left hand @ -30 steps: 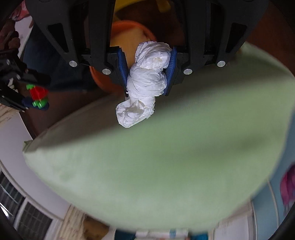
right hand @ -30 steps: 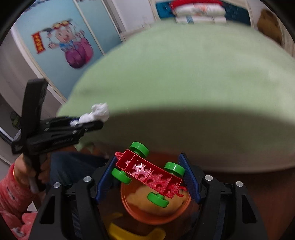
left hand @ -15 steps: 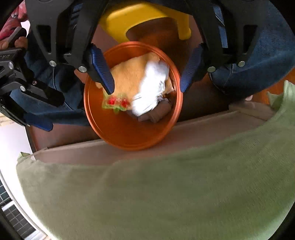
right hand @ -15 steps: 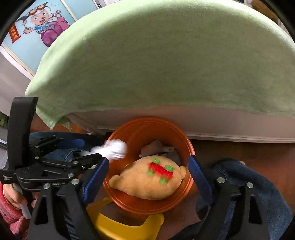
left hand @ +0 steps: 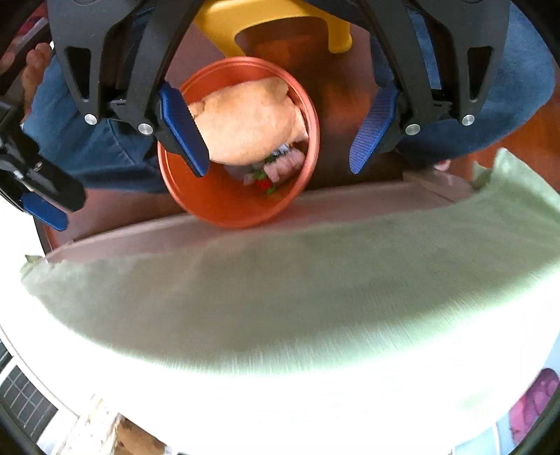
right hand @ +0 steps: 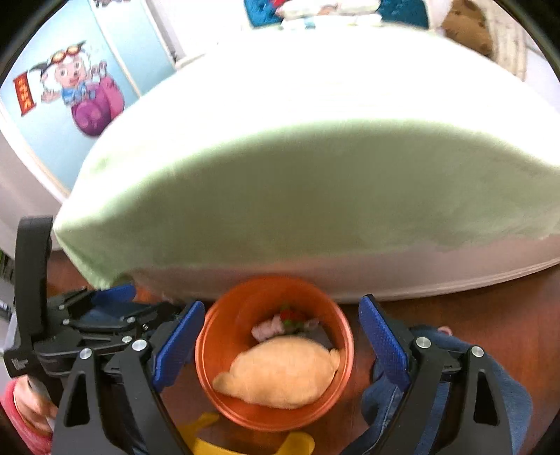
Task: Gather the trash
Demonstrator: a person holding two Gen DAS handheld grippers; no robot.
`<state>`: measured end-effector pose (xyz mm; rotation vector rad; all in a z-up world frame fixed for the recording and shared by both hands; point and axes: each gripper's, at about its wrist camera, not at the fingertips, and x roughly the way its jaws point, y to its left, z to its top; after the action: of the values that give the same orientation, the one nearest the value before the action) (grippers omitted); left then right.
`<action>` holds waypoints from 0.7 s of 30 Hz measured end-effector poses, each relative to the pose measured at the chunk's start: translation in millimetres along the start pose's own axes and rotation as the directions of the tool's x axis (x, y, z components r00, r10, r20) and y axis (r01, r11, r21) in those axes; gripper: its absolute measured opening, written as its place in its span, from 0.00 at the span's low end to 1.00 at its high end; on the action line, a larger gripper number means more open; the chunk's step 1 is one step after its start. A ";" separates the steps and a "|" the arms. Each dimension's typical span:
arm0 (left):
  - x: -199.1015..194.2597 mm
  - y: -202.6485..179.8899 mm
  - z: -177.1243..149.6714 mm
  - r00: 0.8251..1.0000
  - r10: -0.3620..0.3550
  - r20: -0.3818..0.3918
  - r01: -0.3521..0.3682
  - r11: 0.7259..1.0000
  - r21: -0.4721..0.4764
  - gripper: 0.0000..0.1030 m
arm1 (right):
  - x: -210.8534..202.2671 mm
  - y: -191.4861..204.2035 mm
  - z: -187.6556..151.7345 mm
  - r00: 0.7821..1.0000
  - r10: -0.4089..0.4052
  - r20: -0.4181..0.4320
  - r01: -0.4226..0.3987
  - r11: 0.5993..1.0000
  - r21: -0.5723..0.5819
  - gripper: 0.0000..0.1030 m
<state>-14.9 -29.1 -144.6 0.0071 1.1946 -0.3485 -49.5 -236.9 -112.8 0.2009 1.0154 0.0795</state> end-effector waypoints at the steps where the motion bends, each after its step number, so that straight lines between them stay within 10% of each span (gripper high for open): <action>1: -6.8 0.6 2.9 1.000 0.016 0.021 -0.016 1.000 -0.002 0.78 | -7.9 -0.4 2.4 1.000 -0.009 0.029 0.009 1.000 0.006 0.86; 10: -78.8 5.5 33.0 0.957 0.149 0.248 -0.147 0.989 -0.025 0.84 | -60.2 7.7 30.9 0.974 -0.057 0.219 0.055 0.998 0.017 0.88; 21: -162.7 6.8 78.7 0.847 0.210 0.488 -0.182 0.978 -0.104 0.89 | -127.4 35.0 86.1 0.898 -0.030 0.439 0.053 0.998 -0.039 0.93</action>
<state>6.3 5.0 31.7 -0.0077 0.6786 -0.1219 -42.4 -234.1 44.7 0.1422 0.5643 0.0181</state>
